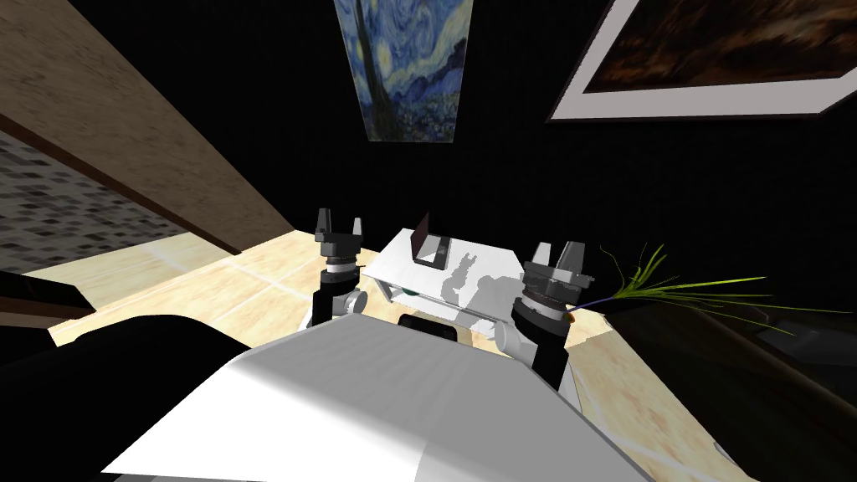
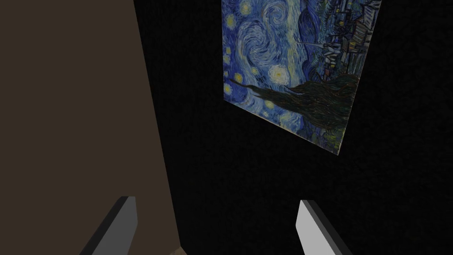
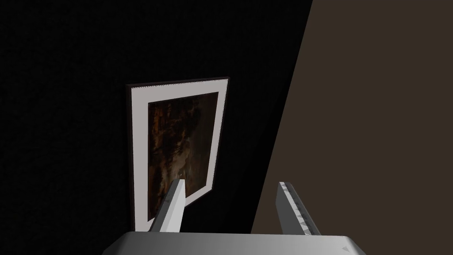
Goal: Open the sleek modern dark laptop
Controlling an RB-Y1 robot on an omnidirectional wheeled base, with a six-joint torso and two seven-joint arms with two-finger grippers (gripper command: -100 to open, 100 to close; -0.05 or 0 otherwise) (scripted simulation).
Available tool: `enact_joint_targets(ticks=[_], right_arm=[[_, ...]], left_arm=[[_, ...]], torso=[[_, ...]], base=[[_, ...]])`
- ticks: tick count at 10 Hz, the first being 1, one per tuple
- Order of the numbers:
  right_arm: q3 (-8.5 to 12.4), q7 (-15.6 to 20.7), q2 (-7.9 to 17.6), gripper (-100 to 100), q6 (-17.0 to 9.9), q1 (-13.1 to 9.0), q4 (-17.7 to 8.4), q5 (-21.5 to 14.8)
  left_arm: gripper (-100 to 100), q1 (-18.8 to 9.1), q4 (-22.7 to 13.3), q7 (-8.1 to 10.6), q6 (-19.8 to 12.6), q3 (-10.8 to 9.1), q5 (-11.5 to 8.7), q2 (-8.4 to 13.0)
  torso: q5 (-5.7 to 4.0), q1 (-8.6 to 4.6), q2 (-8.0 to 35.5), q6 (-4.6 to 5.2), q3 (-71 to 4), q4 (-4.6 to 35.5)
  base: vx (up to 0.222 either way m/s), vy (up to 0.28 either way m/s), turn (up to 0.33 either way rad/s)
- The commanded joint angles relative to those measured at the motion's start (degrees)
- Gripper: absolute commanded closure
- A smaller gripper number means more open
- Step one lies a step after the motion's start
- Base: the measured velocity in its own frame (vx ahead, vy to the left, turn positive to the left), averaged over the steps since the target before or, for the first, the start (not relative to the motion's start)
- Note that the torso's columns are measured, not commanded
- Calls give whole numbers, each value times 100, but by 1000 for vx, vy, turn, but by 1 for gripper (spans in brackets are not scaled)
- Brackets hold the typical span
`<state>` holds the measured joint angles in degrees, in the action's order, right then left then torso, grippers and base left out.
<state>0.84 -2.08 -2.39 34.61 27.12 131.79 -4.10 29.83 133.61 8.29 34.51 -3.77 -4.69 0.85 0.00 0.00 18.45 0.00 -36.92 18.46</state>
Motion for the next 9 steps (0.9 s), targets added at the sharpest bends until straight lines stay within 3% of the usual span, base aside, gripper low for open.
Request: enact_joint_targets(ticks=[1,4,5,6,9], right_arm=[[0,0,0,0,0,0,0,0],[0,0,0,0,0,0,0,0],[0,0,0,0,0,0,0,0],[0,0,0,0,0,0,-2,0],[0,0,0,0,-1,0,-3,0]], left_arm=[[0,0,0,0,0,0,0,0],[0,0,0,0,0,0,0,0],[-100,-31,-56,-19,-83,-30,31,271],[-100,-51,-93,-31,-137,-49,51,384],[-100,-169,-307,-104,-455,-162,169,739]], torso=[[0,0,424,0,-844,423],[0,0,1693,0,-3381,1692],[0,0,2116,0,-4227,2114],[0,0,2311,1,-4621,2304],[0,0,2382,0,-4764,2381]], base=[[0,0,0],[0,0,0],[1,-3,-74],[-6,-5,-73],[-10,-7,-107]])
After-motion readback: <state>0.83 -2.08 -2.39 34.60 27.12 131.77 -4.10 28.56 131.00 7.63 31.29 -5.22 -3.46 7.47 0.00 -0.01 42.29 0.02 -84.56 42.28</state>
